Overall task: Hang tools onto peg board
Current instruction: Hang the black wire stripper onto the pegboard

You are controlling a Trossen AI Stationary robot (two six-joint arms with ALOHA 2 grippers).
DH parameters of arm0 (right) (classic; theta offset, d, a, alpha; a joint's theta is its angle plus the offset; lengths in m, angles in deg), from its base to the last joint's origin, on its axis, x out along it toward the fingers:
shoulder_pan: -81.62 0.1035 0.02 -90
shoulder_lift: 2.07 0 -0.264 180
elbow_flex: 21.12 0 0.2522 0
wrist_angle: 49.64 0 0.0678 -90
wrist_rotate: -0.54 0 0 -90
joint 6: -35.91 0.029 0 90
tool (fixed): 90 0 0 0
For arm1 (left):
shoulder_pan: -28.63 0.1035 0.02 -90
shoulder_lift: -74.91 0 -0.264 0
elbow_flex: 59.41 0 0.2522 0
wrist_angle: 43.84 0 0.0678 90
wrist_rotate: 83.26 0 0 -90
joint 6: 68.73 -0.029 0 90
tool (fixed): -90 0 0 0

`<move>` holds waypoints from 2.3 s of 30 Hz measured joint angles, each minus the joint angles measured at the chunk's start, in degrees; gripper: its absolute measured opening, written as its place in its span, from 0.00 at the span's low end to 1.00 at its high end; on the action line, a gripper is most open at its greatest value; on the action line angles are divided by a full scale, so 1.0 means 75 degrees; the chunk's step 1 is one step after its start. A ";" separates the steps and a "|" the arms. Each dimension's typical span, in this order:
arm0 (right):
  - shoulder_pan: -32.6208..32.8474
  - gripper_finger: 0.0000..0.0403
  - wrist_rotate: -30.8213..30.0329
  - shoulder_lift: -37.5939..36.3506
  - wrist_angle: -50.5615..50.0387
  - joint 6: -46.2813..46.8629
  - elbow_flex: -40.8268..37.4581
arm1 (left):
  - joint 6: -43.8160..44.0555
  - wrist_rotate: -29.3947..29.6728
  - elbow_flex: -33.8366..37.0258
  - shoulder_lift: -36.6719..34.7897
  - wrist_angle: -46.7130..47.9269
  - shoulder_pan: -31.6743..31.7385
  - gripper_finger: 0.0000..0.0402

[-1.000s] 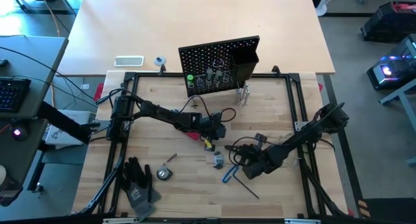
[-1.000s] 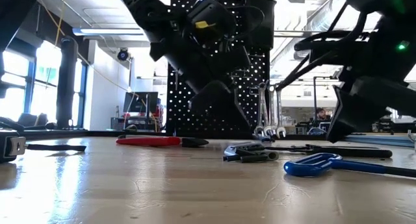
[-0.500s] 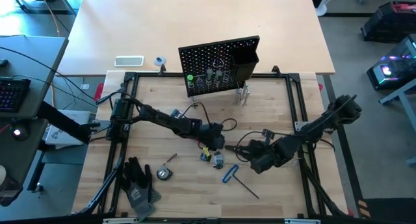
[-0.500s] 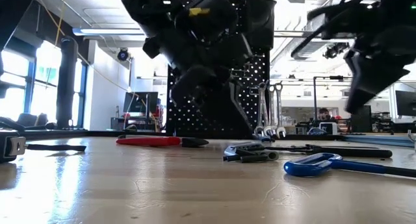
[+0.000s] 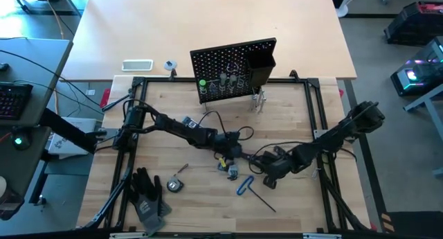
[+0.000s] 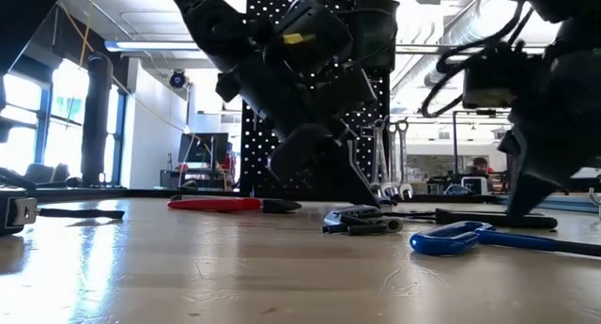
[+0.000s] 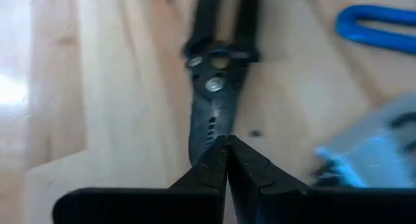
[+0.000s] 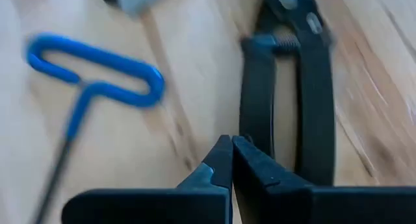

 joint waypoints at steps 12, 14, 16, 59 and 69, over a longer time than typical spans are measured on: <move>-0.0257 0.00 -0.0616 -0.0023 0.1170 -0.0686 0.0180 | 0.0173 0.0276 -0.0001 0.0124 -0.0375 0.0590 0.01; -0.0255 0.00 -0.0678 -0.0081 0.0470 -0.0651 0.0383 | 0.0262 0.0388 0.0003 0.0127 -0.0410 0.0673 0.01; -0.0236 0.00 -0.0690 -0.0092 -0.0401 -0.0460 0.0634 | 0.0262 0.0390 0.0003 0.0130 -0.0412 0.0734 0.01; -0.0759 0.00 -0.0308 0.0718 0.2965 -0.1682 0.0154 | 0.0434 0.0929 -0.0008 -0.0188 0.0786 0.0638 0.02; -0.1226 0.00 -0.1911 -0.0619 -0.0261 -0.1558 0.0140 | 0.0808 0.0098 0.0006 -0.0596 0.0751 0.0531 0.19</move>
